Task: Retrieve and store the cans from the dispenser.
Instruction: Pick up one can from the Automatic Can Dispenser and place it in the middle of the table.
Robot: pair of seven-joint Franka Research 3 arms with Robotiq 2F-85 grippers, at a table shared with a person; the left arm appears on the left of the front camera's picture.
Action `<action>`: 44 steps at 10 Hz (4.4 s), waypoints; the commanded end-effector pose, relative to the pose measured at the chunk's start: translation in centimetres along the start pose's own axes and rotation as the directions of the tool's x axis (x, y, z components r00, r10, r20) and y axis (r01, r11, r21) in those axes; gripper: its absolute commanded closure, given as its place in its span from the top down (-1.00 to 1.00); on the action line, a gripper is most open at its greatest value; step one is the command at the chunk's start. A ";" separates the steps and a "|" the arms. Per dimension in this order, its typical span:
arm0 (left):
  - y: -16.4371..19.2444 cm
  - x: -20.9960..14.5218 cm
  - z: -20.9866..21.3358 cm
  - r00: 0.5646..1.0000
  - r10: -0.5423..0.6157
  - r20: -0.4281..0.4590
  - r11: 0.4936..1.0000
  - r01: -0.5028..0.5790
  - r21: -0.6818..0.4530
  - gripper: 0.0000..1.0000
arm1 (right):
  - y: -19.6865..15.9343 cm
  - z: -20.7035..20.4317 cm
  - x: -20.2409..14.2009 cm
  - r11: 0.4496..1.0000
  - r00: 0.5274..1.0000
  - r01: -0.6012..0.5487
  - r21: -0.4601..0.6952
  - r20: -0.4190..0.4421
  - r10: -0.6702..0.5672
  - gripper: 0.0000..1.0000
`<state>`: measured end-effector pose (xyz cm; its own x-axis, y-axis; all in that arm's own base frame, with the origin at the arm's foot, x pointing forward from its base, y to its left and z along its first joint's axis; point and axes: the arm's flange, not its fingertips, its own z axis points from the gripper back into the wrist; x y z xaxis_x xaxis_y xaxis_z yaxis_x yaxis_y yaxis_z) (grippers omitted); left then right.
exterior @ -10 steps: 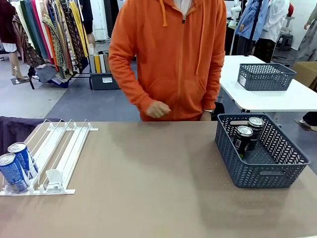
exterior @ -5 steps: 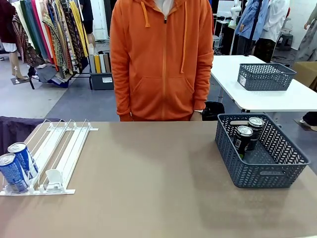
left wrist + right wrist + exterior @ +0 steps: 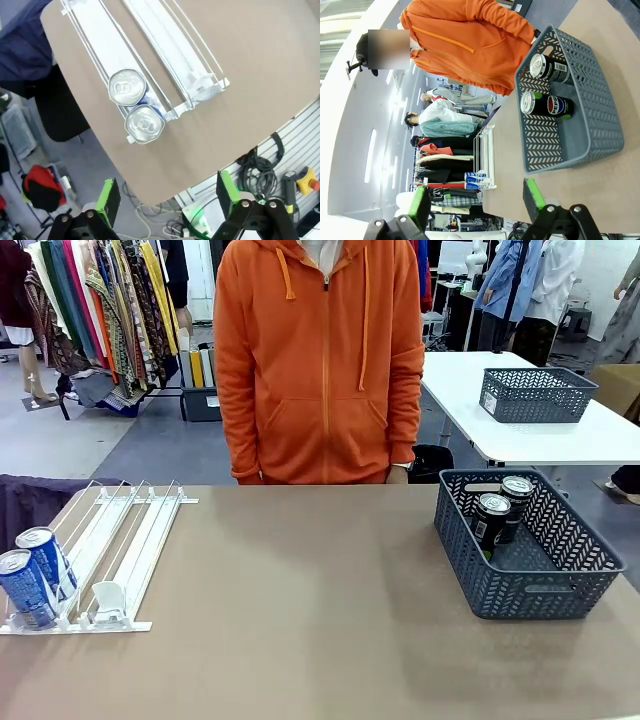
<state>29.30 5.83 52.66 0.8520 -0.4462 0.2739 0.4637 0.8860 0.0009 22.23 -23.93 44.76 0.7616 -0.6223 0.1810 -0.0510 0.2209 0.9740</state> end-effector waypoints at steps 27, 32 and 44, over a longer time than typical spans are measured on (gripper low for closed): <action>1.7 1.9 -13.4 0.953 0.225 -0.205 0.974 -0.217 0.061 -1.00 | 0.2 0.2 0.0 1.000 1.000 -0.009 0.007 -0.001 0.009 1.00; 1.7 0.1 2.6 0.978 0.191 -0.082 0.980 -0.185 0.076 -1.00 | 0.2 0.2 0.0 1.000 1.000 -0.009 0.007 -0.001 0.009 1.00; 3.3 -6.2 14.3 0.936 0.235 0.263 0.971 -0.237 -0.024 -1.00 | 0.2 0.2 0.0 1.000 1.000 -0.009 0.007 -0.001 0.009 1.00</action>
<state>22.33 13.18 64.36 0.8466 -0.1704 0.5042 0.2521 0.9627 -0.0980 22.25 -23.92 44.75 0.7621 -0.6218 0.1804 -0.0505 0.2207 0.9740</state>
